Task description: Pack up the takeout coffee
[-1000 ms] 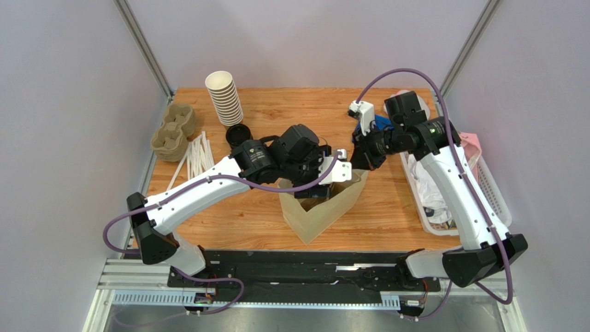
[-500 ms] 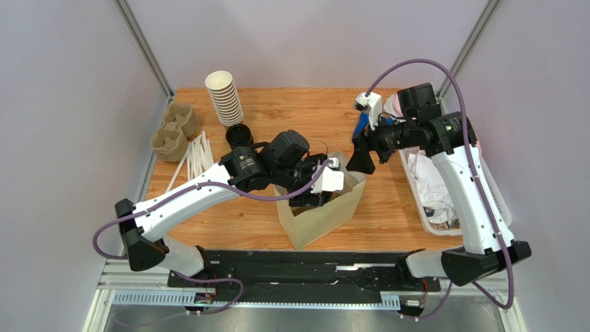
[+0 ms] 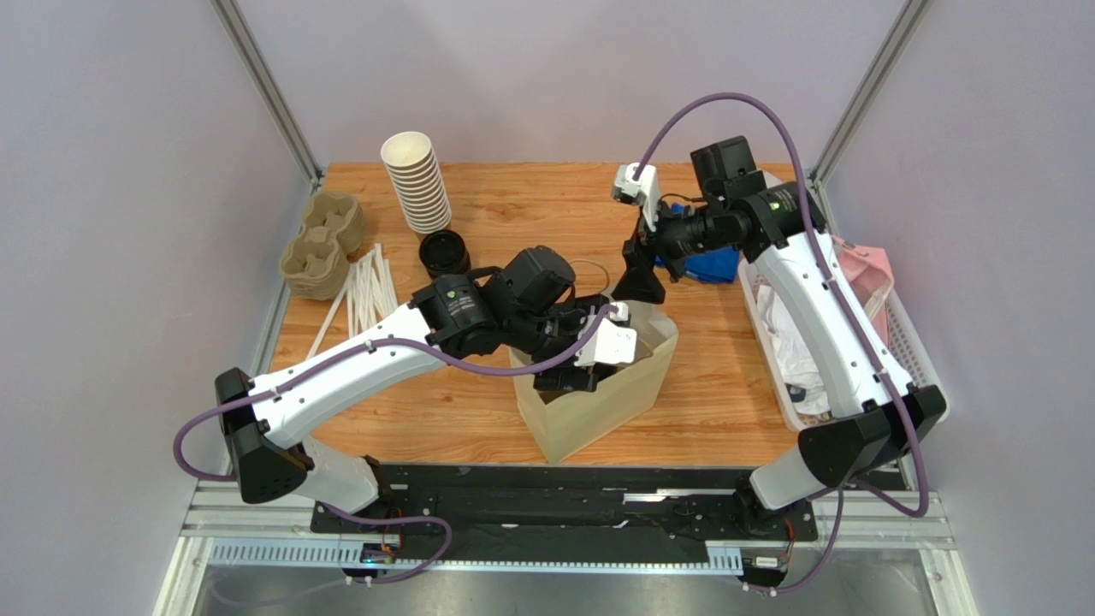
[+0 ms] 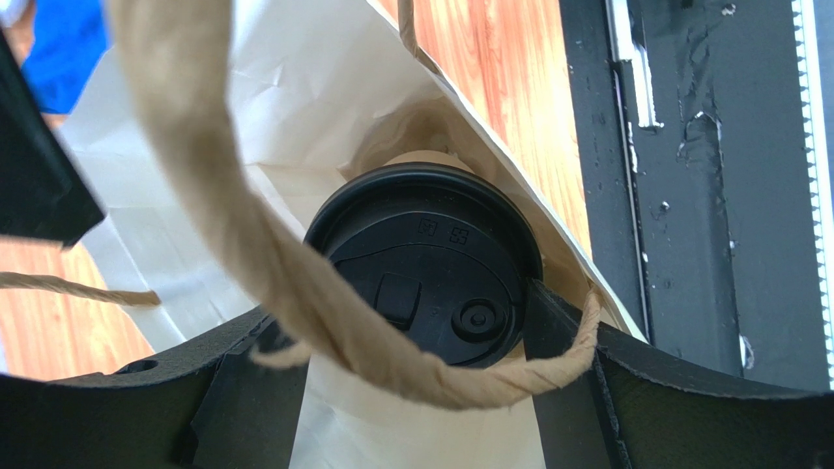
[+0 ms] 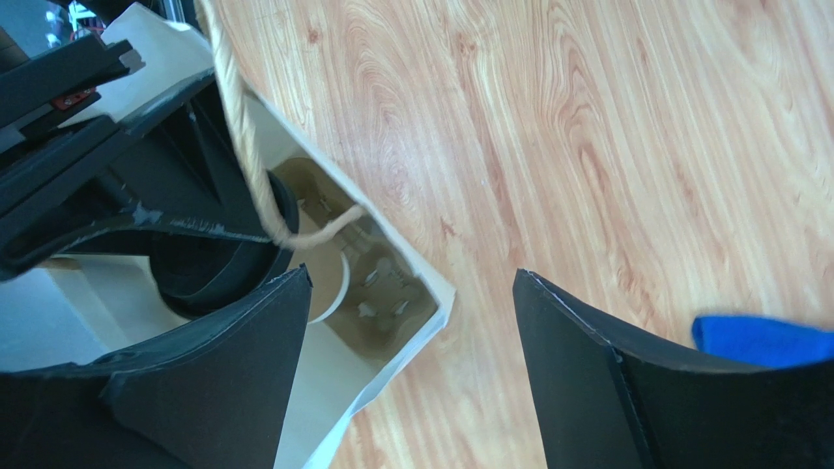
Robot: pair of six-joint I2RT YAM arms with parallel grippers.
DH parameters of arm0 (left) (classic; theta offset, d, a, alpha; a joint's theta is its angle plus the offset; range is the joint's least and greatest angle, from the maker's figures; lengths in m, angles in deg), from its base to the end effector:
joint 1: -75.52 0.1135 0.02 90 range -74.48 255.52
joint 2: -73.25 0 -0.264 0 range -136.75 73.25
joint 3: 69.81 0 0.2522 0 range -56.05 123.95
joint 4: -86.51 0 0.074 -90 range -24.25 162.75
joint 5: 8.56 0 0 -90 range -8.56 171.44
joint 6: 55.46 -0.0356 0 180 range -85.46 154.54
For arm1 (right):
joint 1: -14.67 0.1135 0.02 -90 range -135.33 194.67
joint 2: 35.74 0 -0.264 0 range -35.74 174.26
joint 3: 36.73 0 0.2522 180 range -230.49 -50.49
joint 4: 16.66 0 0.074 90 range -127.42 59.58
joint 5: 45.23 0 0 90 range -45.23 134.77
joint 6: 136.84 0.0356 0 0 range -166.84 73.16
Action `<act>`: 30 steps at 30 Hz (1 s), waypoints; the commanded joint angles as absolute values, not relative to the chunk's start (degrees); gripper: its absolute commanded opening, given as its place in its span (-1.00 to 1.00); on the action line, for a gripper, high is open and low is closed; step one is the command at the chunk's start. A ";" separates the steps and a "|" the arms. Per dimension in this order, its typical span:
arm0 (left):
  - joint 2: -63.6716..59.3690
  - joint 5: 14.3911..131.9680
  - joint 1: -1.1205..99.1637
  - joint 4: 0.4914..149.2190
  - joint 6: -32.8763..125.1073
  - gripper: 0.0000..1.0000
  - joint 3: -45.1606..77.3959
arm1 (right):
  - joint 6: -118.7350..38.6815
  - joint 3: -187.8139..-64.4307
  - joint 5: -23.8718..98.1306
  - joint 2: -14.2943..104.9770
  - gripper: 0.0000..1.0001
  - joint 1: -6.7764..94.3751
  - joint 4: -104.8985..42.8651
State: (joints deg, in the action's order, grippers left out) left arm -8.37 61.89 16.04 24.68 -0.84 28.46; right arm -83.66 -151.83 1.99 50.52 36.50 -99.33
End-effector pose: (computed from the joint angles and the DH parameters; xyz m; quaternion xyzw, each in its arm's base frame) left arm 0.1416 -0.2636 0.3707 0.7147 0.5687 -0.2319 0.3347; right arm 0.2535 0.1276 0.4178 -0.5322 0.7162 0.3060 0.3318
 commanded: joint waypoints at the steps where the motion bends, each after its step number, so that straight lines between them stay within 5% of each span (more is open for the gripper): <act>1: -6.29 60.34 16.28 25.20 -2.55 -0.52 27.80 | -90.95 -154.99 -0.49 52.67 0.59 38.22 -96.86; 4: -6.29 60.96 16.37 25.47 -2.29 -0.52 27.27 | -93.41 -154.20 0.47 53.20 0.53 40.42 -97.39; 10: -5.32 64.20 16.90 26.78 -0.45 -0.52 26.83 | -91.67 -152.70 1.18 54.61 0.01 42.36 -97.48; 13: -3.57 65.79 17.34 28.01 1.31 -0.52 26.04 | -89.56 -152.97 1.44 53.74 -0.52 42.36 -97.22; 14: -2.95 66.23 17.51 28.97 2.53 -0.52 25.69 | -88.86 -152.97 1.35 53.30 -0.92 42.45 -97.22; 15: -2.34 66.84 17.60 29.59 3.24 -0.52 24.90 | -86.94 -152.79 1.44 52.16 -1.00 42.45 -96.44; 30: 5.40 76.07 18.48 37.07 18.28 -0.55 18.57 | -64.52 -139.61 15.66 35.72 -1.00 46.40 -76.56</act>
